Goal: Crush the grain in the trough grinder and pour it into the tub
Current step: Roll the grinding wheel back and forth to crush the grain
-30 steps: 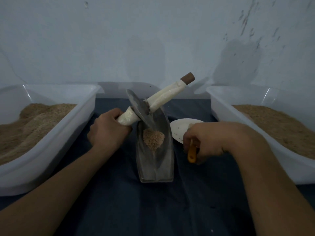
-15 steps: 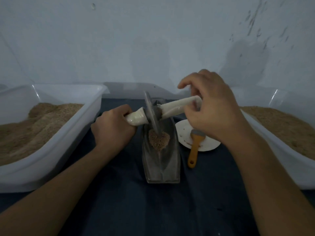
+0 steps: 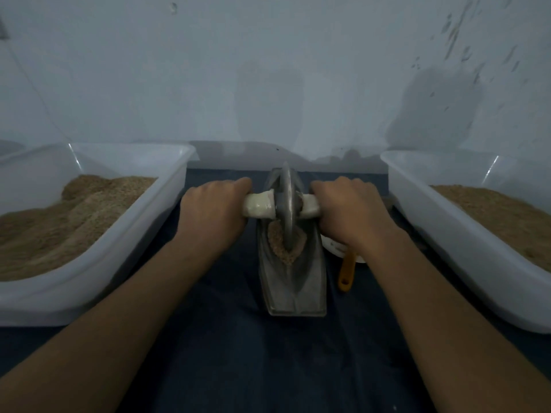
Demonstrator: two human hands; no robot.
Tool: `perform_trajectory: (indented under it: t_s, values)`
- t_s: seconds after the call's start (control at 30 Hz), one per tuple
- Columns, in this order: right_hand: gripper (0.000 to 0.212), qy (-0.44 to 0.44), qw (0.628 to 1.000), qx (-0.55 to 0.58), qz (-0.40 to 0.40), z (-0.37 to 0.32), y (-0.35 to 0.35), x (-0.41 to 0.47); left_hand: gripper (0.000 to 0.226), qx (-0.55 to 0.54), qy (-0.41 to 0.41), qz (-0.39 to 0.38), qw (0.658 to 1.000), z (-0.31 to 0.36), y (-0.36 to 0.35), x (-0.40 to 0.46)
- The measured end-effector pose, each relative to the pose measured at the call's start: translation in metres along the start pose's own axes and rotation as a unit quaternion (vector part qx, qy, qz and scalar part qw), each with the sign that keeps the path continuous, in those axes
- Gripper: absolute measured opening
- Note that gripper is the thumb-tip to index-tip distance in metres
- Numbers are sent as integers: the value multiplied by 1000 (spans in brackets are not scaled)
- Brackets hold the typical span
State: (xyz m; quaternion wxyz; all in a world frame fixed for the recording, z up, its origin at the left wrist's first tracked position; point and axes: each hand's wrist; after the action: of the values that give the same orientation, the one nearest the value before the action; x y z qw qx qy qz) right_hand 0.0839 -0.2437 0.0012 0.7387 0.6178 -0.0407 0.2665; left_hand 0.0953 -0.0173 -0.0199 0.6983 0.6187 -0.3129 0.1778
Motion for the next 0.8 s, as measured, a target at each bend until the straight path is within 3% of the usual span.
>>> perform_trajectory:
  t_s: [0.07, 0.17, 0.3, 0.37, 0.43, 0.53, 0.63, 0.7, 0.8]
  values:
    - [22, 8, 1000, -15, 11, -2, 4, 1, 14, 11, 12, -49, 999, -3, 0, 2]
    - [21, 17, 999, 2, -50, -2, 17, -4, 21, 17, 0, -140, 990, -8, 12, 6]
    - [27, 54, 994, 7, -97, -5, 37, -19, 23, -25, -33, -329, 944, -20, 38, 7]
    - [30, 60, 994, 1, -89, -7, 38, -19, 26, -36, -32, -369, 928, -20, 39, 6]
    - [27, 44, 995, -7, -90, -8, 33, -8, 28, -21, -13, -324, 946, -15, 30, 7]
    - [22, 10, 999, -11, -48, -4, 15, 6, 29, 28, 0, -123, 992, -4, 10, 5]
    - [23, -1, 1000, 7, 21, 5, -5, 1, 22, 59, -37, 6, 998, 4, -4, 7]
    - [24, 2, 1000, 15, 17, 10, -6, -5, 22, 44, -44, 7, 998, 4, -3, 8]
    - [25, 27, 998, 16, -58, 10, 15, -9, 21, 18, -33, -100, 994, -5, 7, 10]
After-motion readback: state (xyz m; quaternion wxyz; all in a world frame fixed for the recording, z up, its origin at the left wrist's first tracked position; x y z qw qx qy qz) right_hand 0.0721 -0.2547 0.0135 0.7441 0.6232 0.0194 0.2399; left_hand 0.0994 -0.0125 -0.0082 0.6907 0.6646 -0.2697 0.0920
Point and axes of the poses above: each hand's wrist, its own x-axis towards the middle knuckle, its own y-axis out of the back of the hand, z = x × y, and after that the axes turned 8 degrees about y, right-handed
